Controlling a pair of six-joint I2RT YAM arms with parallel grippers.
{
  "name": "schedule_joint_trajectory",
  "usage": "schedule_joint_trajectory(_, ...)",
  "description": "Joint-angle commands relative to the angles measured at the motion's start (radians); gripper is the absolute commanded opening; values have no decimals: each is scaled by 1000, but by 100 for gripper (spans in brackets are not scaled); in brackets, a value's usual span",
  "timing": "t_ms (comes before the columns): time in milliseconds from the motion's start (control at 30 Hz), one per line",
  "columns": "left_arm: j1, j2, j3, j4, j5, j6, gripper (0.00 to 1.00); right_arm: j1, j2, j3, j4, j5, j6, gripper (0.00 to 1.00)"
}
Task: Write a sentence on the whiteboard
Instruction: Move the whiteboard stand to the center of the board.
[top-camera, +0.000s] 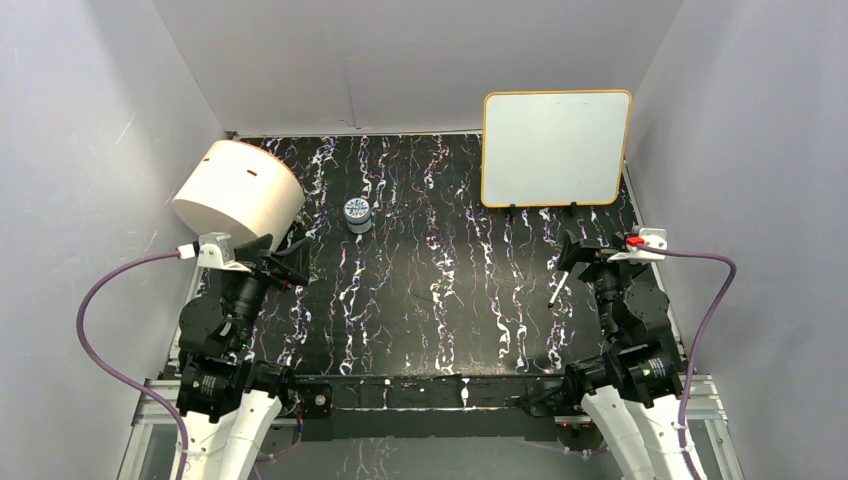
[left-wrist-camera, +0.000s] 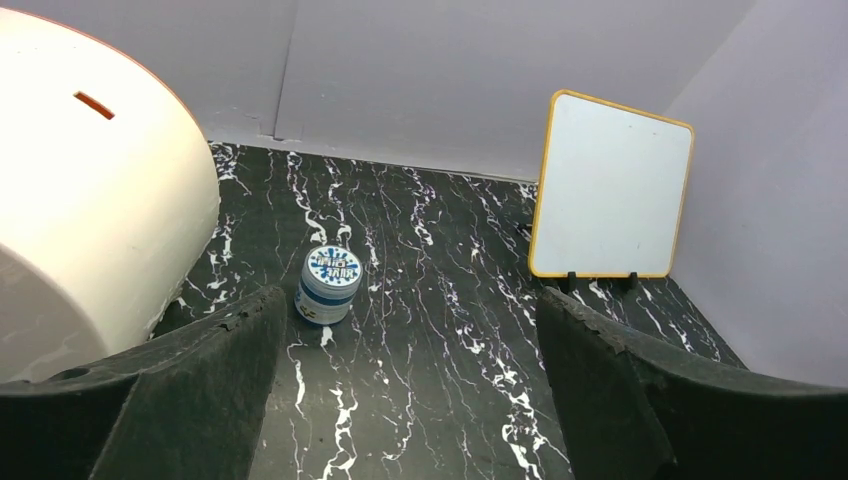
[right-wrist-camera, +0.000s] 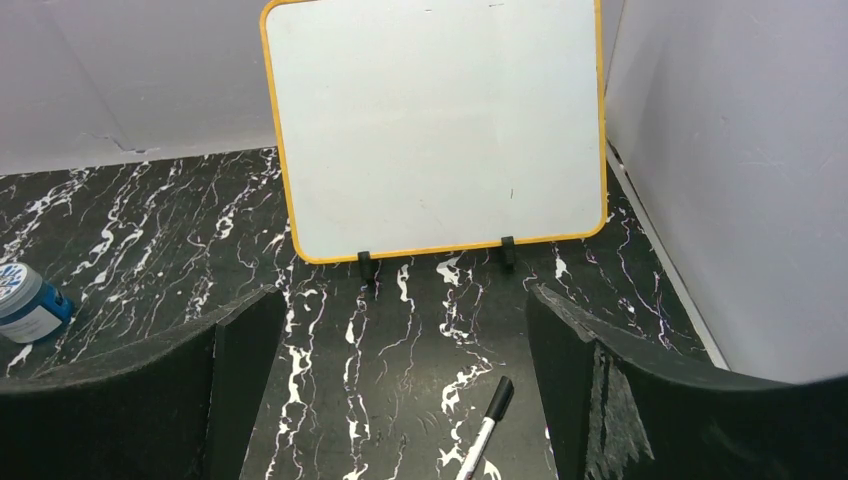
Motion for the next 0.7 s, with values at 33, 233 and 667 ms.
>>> schedule_joint_trajectory(33, -1, -18, 13, 31, 11, 11, 92, 5, 19, 26, 46, 0, 2, 99)
schedule_joint_trajectory(233, -16, -35, 10, 33, 14, 20, 92, 5, 40, 40, 34, -8, 8, 99)
schedule_joint_trajectory(667, -51, -75, -18, 43, -43, 14, 92, 6, 262, 104, 12, -105, 84, 99)
